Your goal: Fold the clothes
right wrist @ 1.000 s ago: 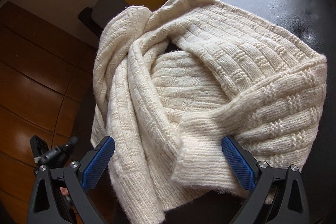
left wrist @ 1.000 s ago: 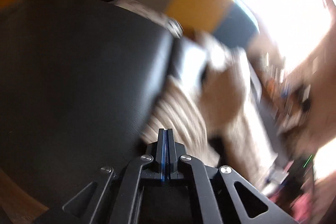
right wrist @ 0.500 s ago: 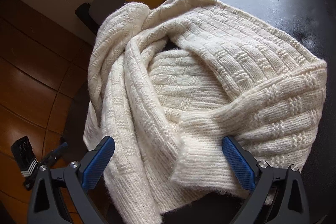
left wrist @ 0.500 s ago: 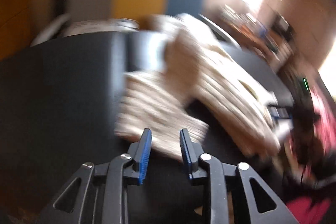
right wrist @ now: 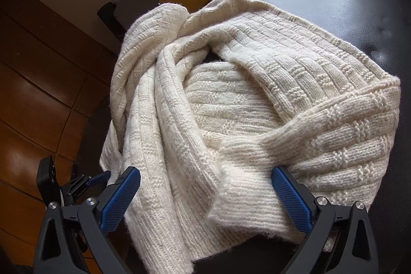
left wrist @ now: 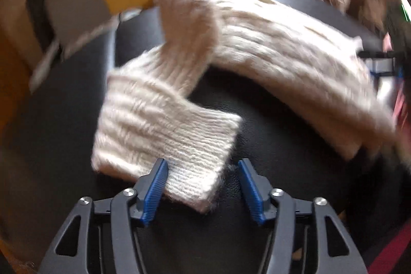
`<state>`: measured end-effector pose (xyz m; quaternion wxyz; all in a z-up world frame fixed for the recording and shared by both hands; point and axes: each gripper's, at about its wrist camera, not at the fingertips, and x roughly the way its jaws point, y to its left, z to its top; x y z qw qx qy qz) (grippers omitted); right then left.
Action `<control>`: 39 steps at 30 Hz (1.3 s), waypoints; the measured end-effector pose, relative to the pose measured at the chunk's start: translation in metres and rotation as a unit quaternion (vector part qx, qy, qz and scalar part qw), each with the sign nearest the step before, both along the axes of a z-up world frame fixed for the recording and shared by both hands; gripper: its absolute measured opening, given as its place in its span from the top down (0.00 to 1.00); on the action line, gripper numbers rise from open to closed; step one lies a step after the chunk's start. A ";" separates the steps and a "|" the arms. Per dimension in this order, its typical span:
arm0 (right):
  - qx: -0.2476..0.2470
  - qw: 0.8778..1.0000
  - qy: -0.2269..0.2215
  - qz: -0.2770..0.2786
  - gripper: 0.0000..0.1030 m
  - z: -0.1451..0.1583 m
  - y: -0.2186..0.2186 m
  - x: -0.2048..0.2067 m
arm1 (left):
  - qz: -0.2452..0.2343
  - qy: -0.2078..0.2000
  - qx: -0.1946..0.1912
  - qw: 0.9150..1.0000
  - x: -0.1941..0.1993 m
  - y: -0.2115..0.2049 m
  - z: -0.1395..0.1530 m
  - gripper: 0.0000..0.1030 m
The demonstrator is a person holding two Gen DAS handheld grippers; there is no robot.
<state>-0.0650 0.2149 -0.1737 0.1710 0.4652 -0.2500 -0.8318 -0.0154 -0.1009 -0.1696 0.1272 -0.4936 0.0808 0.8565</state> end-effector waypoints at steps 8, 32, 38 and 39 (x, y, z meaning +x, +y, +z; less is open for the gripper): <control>0.019 1.000 0.003 0.004 0.00 0.002 -0.005 0.001 | 0.194 0.007 0.360 0.913 0.004 -0.138 0.020 0.95; 0.063 0.998 -0.006 0.014 0.00 0.004 -0.016 -0.004 | 0.212 -0.025 0.431 0.877 0.010 -0.131 0.002 0.76; 0.038 0.999 0.002 0.013 0.00 0.003 -0.010 -0.001 | 0.145 -0.155 0.461 0.862 -0.048 -0.005 -0.051 0.74; 0.031 0.999 0.004 0.013 0.00 0.003 -0.009 -0.001 | 0.148 -0.166 0.468 0.855 -0.056 0.005 -0.056 0.73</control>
